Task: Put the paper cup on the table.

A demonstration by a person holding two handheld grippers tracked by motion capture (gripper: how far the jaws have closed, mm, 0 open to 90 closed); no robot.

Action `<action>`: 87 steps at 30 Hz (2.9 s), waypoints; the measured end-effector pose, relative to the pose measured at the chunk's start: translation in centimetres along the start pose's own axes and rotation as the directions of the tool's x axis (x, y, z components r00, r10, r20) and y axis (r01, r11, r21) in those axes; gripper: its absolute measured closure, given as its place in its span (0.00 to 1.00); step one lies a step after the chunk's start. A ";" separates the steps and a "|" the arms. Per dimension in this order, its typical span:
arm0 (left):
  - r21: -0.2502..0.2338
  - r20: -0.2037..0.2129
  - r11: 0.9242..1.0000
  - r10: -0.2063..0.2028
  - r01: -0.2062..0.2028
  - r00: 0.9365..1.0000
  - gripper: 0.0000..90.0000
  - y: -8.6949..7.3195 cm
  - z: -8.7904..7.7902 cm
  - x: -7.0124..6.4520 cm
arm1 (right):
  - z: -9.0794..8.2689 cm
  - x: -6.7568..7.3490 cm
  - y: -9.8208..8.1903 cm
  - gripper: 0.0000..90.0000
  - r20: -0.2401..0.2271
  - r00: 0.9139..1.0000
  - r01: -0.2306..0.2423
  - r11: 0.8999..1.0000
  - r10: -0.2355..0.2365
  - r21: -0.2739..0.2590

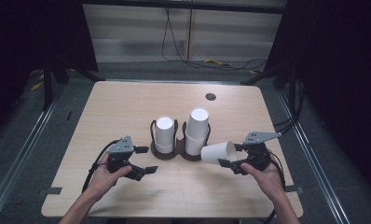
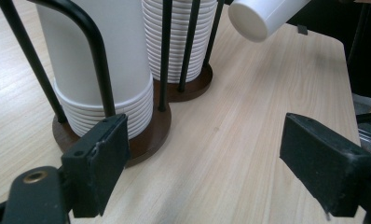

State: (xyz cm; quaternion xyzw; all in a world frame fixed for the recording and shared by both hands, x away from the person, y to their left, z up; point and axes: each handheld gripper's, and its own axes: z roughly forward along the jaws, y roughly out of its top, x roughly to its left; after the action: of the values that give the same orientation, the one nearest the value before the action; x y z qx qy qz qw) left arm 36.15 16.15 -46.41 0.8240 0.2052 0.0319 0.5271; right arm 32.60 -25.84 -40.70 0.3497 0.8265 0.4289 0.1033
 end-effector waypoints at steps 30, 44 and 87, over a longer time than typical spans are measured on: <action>0.009 -0.016 1.000 0.016 -0.016 1.000 0.18 -0.5 -0.4 0.1 | -0.1 -4.3 3.0 0.26 0.222 0.975 -0.076 0.966 0.021 0.246; 0.014 -0.010 1.000 0.018 -0.018 1.000 0.18 -0.5 -0.5 0.2 | 1.3 -5.8 4.3 0.26 0.281 0.960 -0.102 0.920 -0.009 0.379; 0.000 0.004 1.000 0.008 -0.008 1.000 0.18 -0.8 -1.0 0.7 | 6.8 -7.8 6.1 0.21 0.322 0.945 -0.149 0.791 -0.064 0.593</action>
State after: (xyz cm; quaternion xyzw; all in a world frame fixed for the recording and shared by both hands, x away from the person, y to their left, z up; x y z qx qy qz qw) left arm 36.34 17.52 -46.80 0.8250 0.2007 0.0324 0.5273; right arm 44.49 -24.38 -41.06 0.4487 0.8834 0.0780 0.1100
